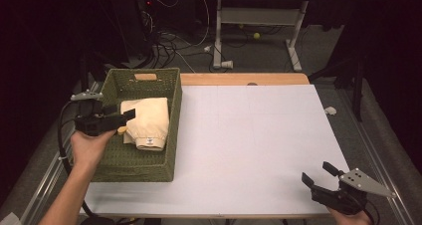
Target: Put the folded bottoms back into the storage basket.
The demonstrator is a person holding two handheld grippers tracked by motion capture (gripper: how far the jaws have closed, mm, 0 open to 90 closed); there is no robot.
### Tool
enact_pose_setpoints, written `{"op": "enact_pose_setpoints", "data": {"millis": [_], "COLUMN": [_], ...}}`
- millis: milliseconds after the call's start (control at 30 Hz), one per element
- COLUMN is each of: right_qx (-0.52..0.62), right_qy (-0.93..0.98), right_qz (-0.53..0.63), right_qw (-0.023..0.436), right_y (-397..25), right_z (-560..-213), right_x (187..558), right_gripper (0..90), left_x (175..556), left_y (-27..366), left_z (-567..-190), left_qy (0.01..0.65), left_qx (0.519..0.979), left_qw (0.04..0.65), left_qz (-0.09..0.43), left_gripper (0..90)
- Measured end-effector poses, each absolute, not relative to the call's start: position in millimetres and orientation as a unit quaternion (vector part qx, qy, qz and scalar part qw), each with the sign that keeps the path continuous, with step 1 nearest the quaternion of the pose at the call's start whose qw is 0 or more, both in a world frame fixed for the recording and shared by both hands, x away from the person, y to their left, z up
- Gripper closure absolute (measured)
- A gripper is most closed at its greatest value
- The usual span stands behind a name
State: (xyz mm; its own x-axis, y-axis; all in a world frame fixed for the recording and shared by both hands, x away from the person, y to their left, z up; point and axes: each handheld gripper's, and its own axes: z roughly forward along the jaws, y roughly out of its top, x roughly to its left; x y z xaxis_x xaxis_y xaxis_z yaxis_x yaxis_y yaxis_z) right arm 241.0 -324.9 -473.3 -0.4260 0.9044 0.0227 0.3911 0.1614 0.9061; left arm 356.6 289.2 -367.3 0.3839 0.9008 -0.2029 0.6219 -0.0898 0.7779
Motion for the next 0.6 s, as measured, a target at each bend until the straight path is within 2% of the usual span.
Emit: {"op": "enact_pose_setpoints", "data": {"millis": [600], "right_qx": [0.456], "right_qy": [0.709], "right_qz": [0.459], "right_qw": [0.281], "right_y": [-324.8], "right_z": [-473.3], "right_x": [240.9], "right_gripper": [20.3], "left_x": [331.5], "left_y": [292.6], "left_z": [-367.6], "left_qy": [0.516], "left_qx": [0.715], "left_qw": [0.439], "left_qz": [0.172], "left_gripper": [23.7]}}
